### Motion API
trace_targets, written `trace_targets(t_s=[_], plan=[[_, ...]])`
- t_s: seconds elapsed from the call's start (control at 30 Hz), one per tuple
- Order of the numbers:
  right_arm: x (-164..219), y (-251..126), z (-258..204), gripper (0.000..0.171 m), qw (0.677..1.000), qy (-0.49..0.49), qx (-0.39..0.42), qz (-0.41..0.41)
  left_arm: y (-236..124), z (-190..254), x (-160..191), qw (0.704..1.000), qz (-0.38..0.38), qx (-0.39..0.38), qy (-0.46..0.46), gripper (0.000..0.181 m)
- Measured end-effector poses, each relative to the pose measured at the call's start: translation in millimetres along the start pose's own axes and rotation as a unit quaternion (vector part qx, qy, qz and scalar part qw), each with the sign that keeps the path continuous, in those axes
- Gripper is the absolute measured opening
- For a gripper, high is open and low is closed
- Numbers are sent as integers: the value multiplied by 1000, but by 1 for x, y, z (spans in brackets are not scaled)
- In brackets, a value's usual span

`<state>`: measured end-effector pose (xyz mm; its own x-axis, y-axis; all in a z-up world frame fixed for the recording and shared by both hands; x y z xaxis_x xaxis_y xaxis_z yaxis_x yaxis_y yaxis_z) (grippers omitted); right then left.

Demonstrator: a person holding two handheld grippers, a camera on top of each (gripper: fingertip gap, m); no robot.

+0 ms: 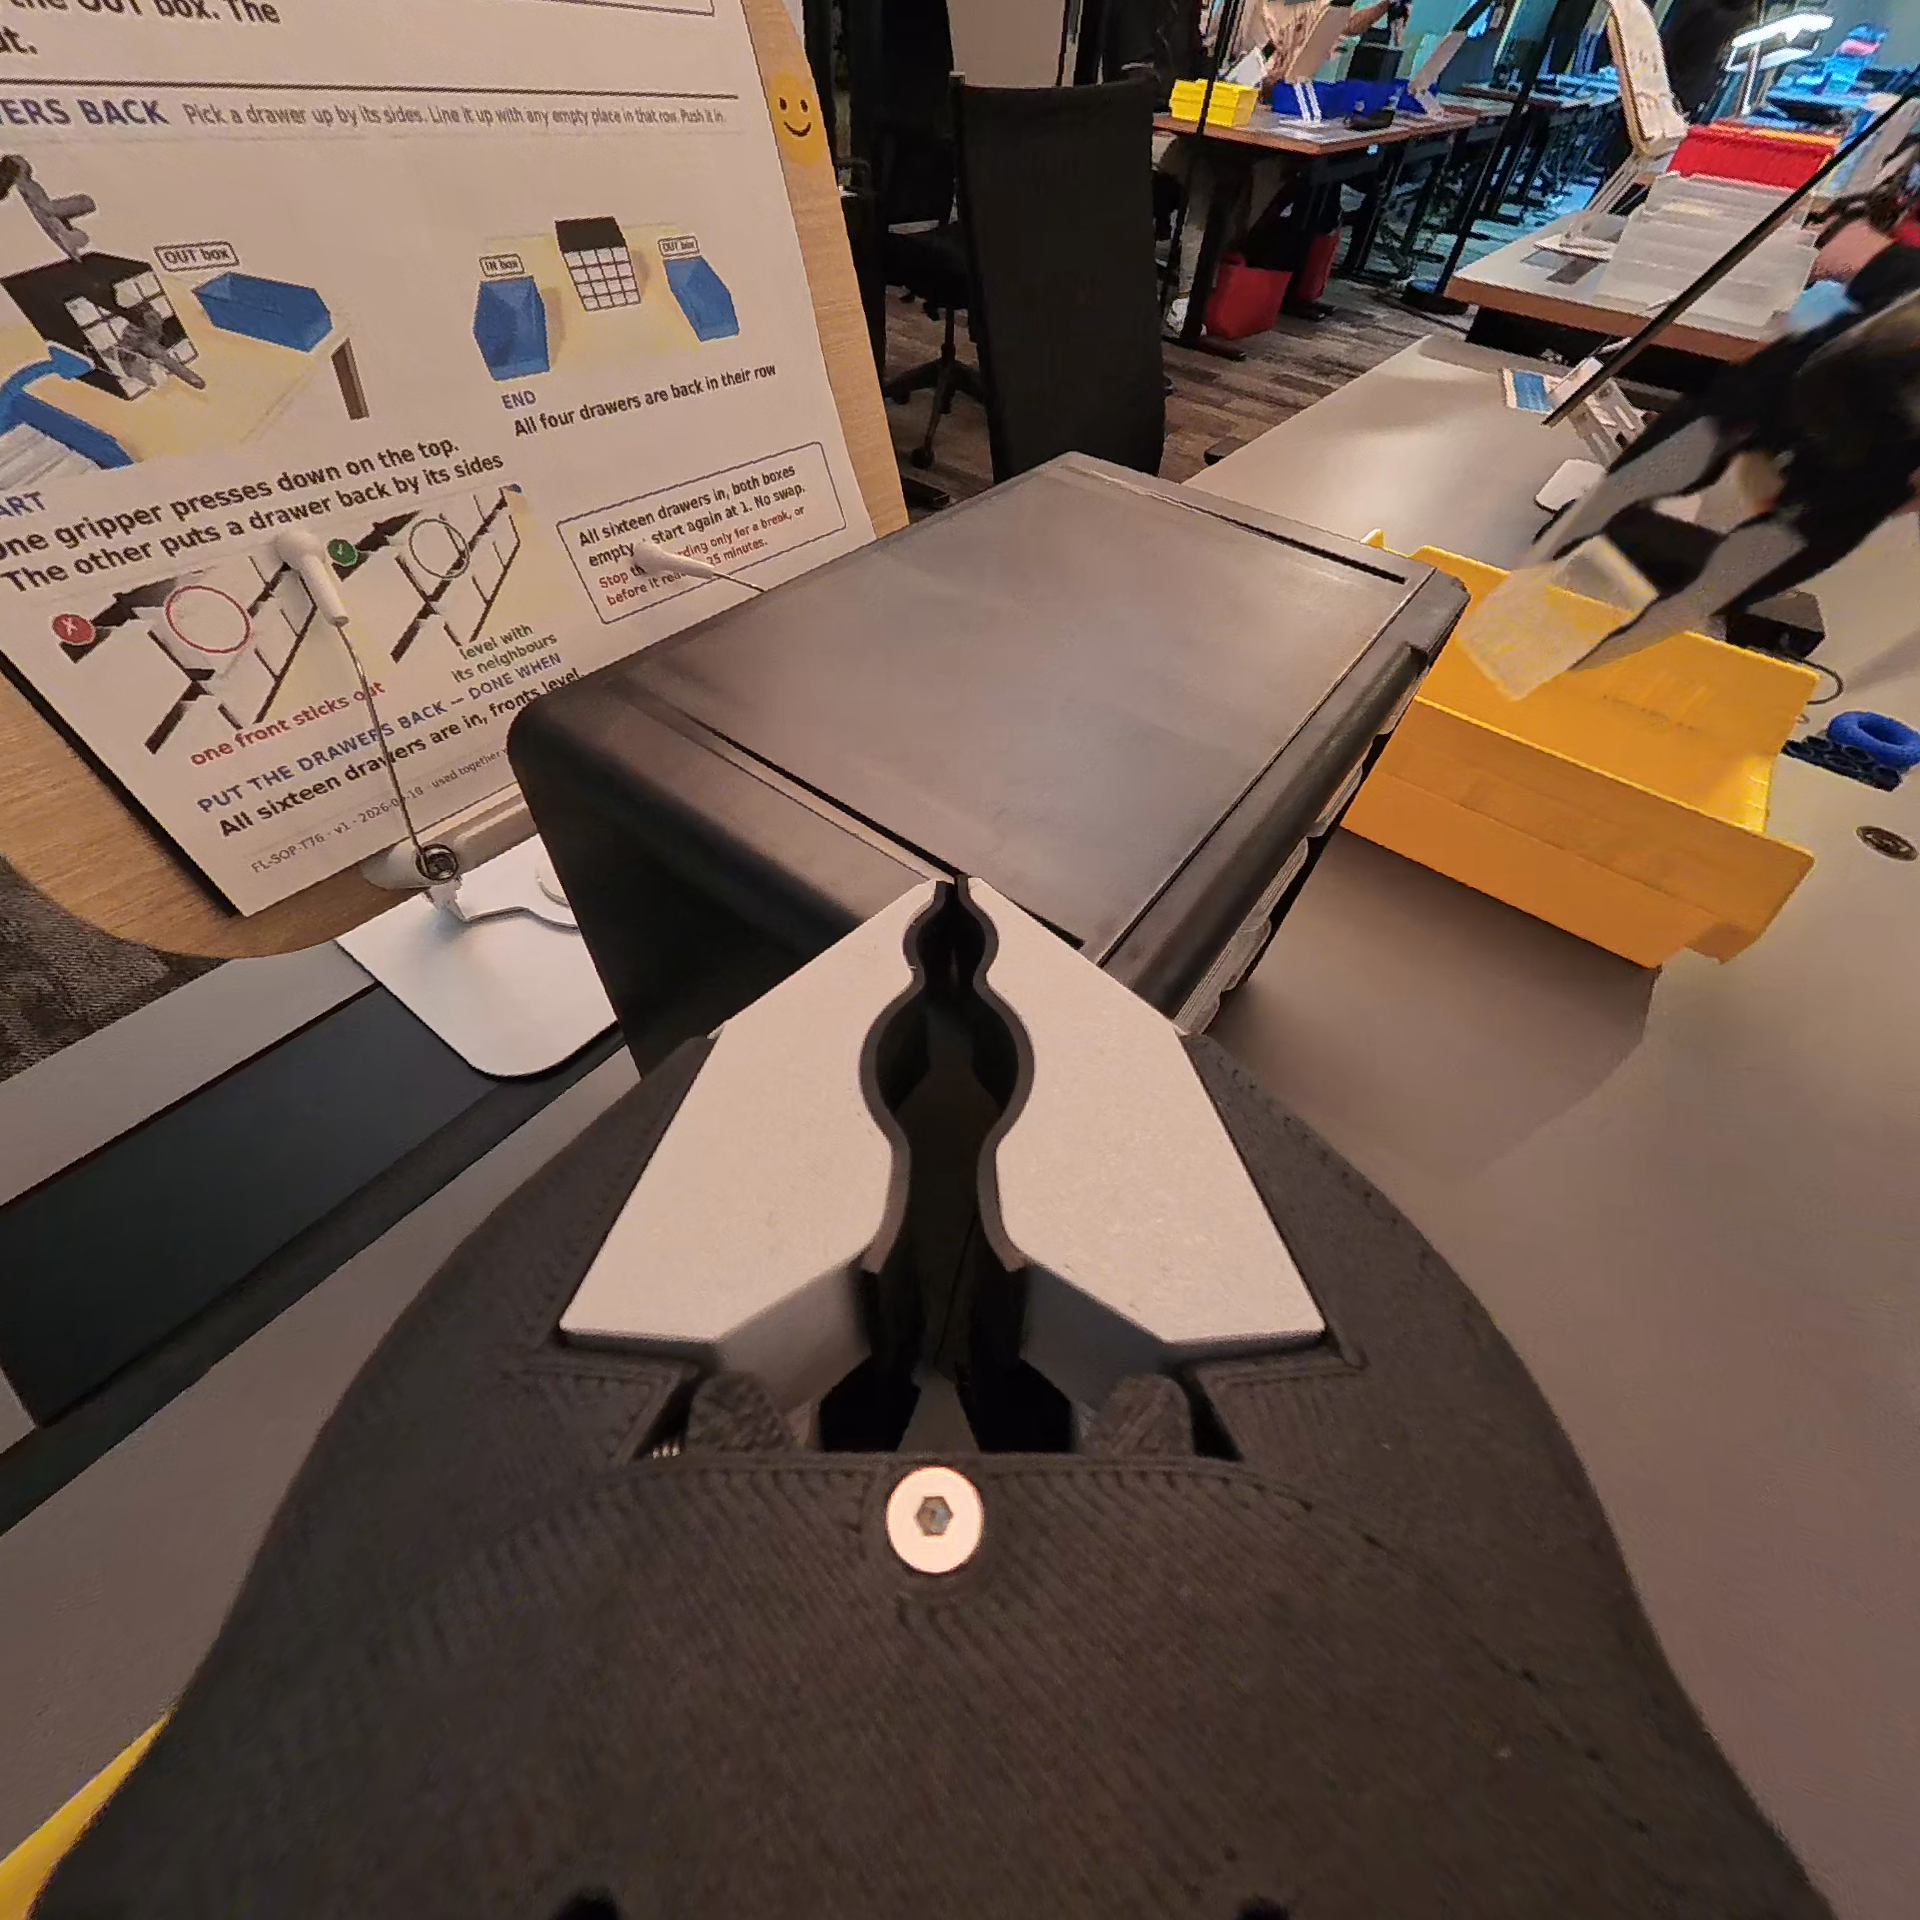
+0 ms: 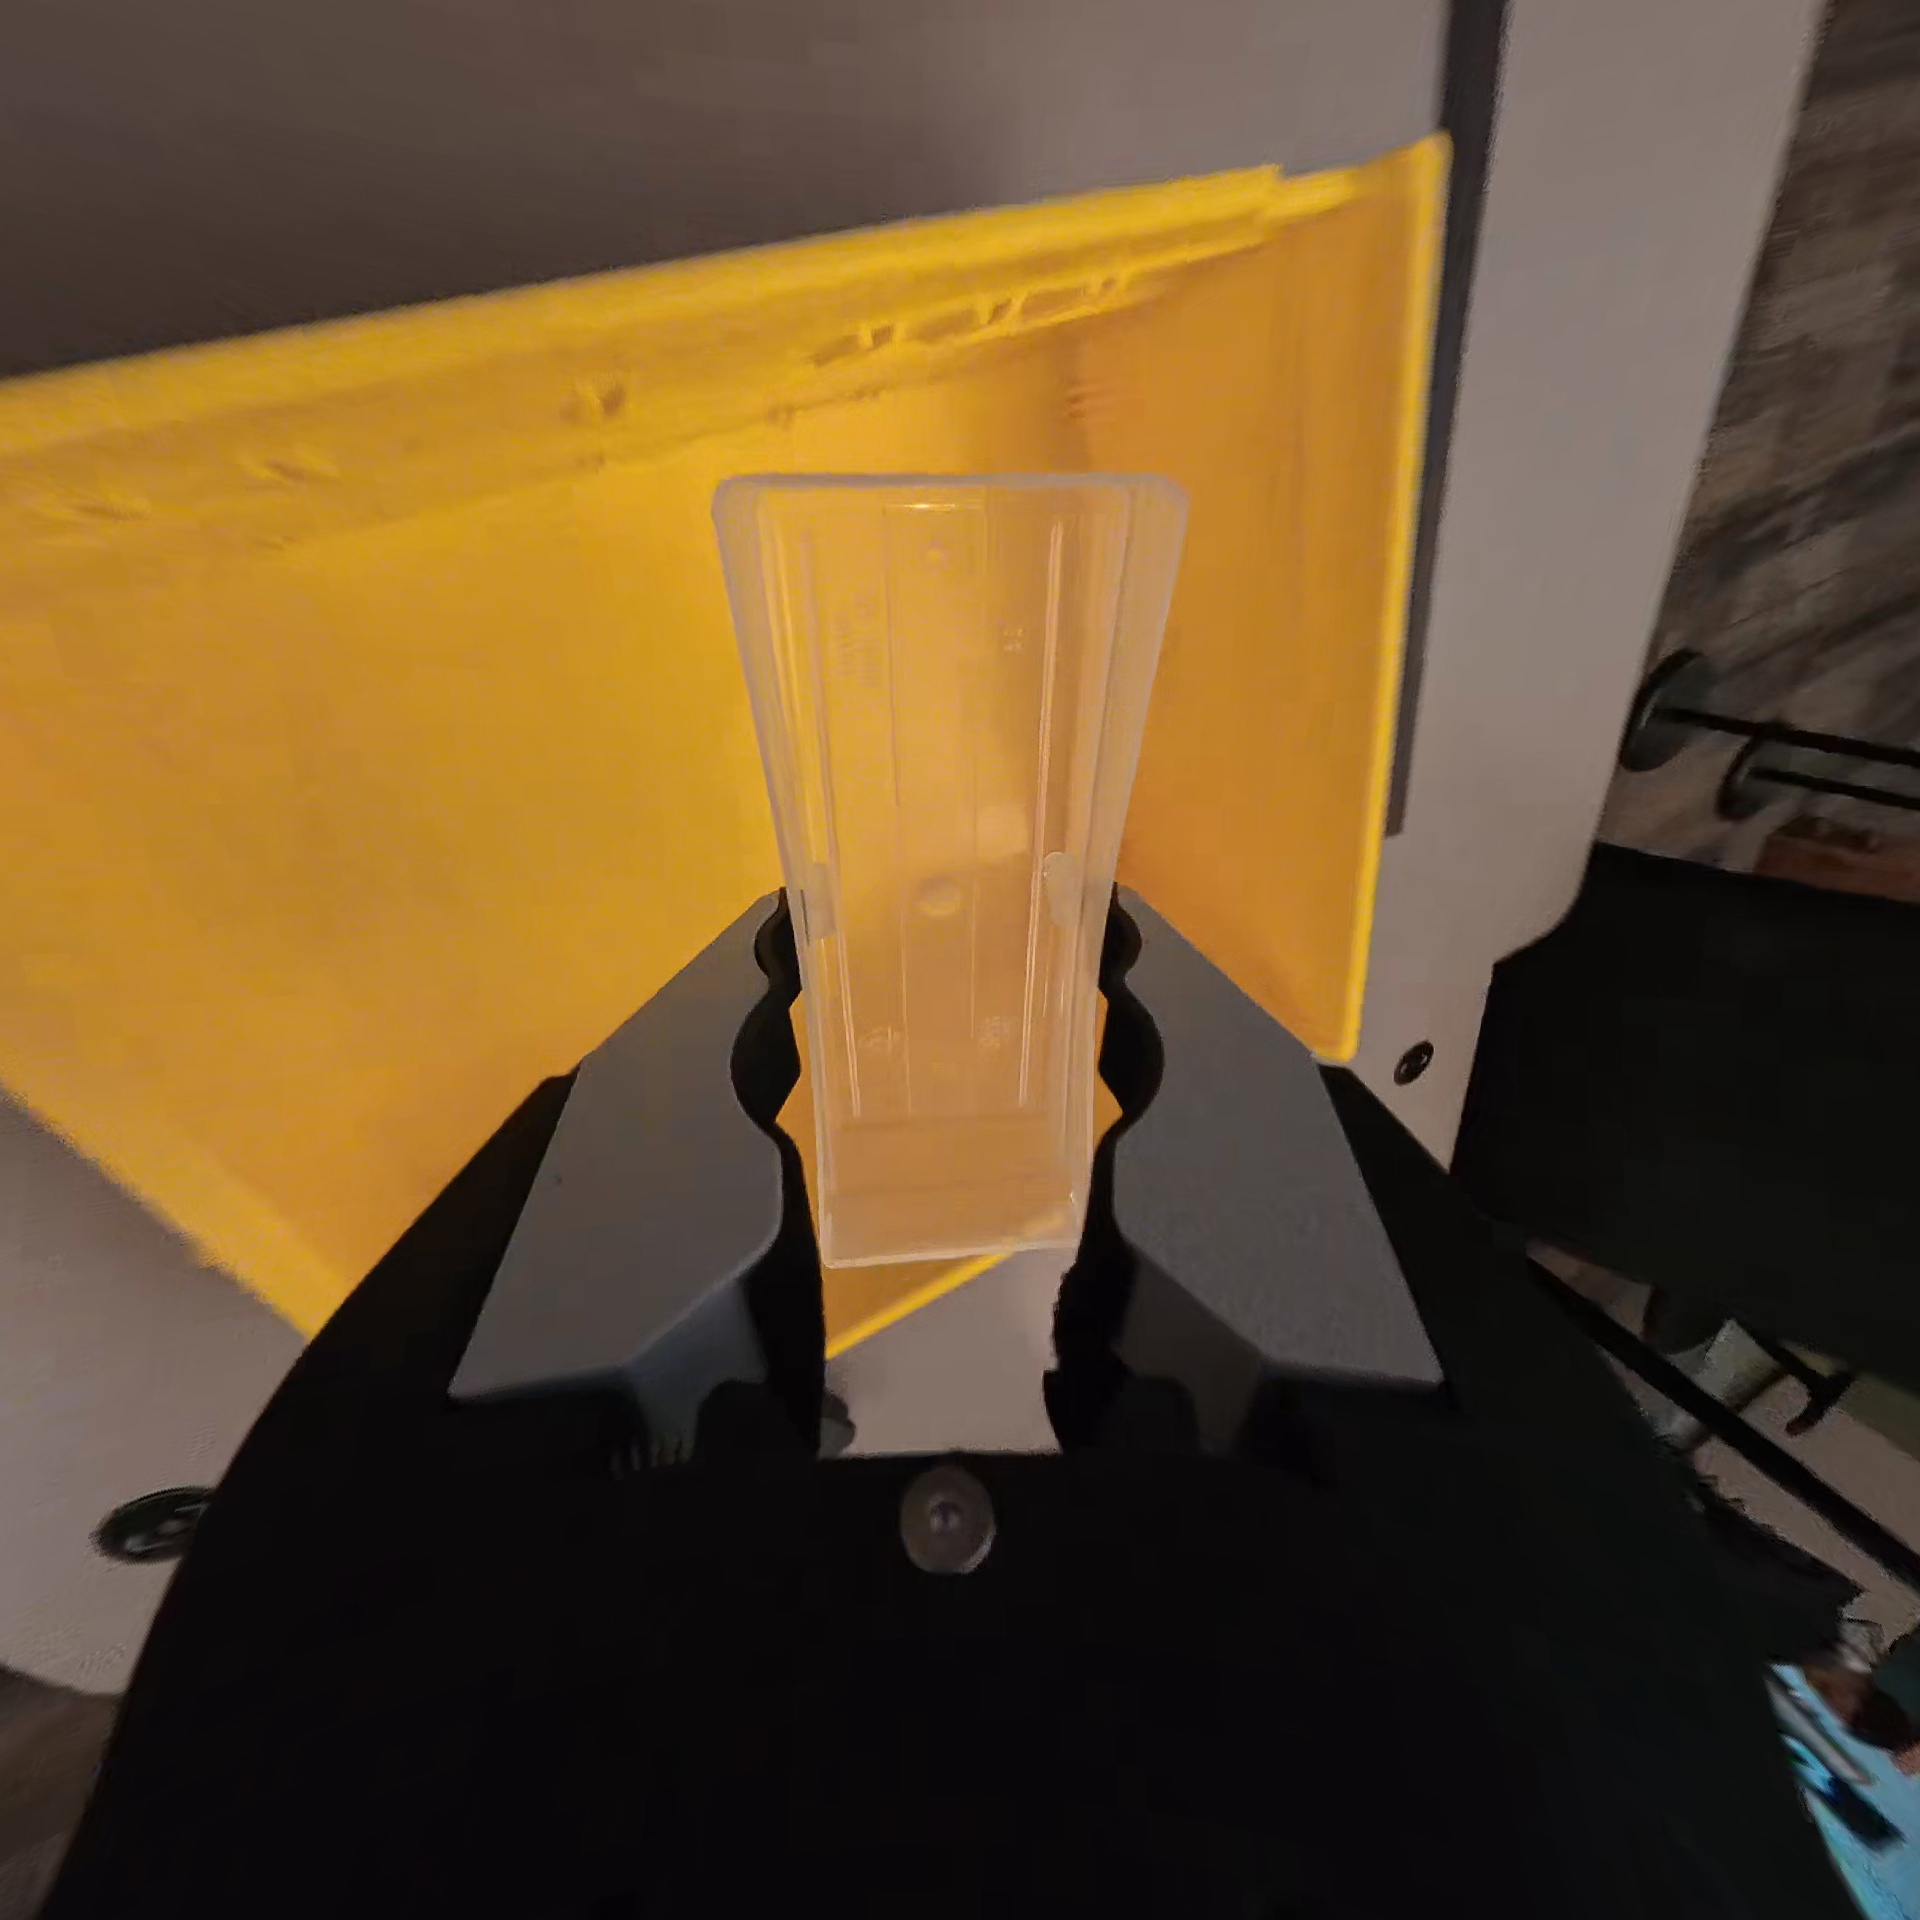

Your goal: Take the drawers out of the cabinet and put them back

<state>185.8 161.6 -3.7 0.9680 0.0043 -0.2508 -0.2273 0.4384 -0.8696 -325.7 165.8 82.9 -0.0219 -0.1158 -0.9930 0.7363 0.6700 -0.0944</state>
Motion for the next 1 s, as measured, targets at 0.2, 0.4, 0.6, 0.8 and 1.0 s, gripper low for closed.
trace_targets(t_s=[0.2, 0.4, 0.6, 0.8, 1.0], plan=[[14, 72, 11, 57, 998, -41, -35, -23, 0, 0, 0, 1000, -1, 0, 2, 0], [19, 102, 18, 61, 995, -85, -33, -45, 1, 0, 0, 1000, -2, -1, 2, 0], [23, 108, 25, 65, 992, -110, 17, -64, 1, 0, 0, 1000, 0, 2, -3, 0], [30, 96, 26, 69, 990, -102, 77, -55, 1, 1, 0, 1000, 0, 3, -1, 0], [35, 84, 29, 62, 988, -78, 128, -28, 1, 0, 0, 1000, 2, 7, -5, 0]])
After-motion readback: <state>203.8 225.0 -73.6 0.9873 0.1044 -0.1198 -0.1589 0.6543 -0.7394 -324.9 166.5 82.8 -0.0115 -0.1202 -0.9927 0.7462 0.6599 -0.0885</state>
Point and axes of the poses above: each gripper's, where its closed fingertips meet, y out along the fingers, x out of its underside, z = x × y across the jaws, the point moved 6 cm from there along -y, back along the fingers, and after that the axes turned 12 degrees about z, right-handed, at the moved point
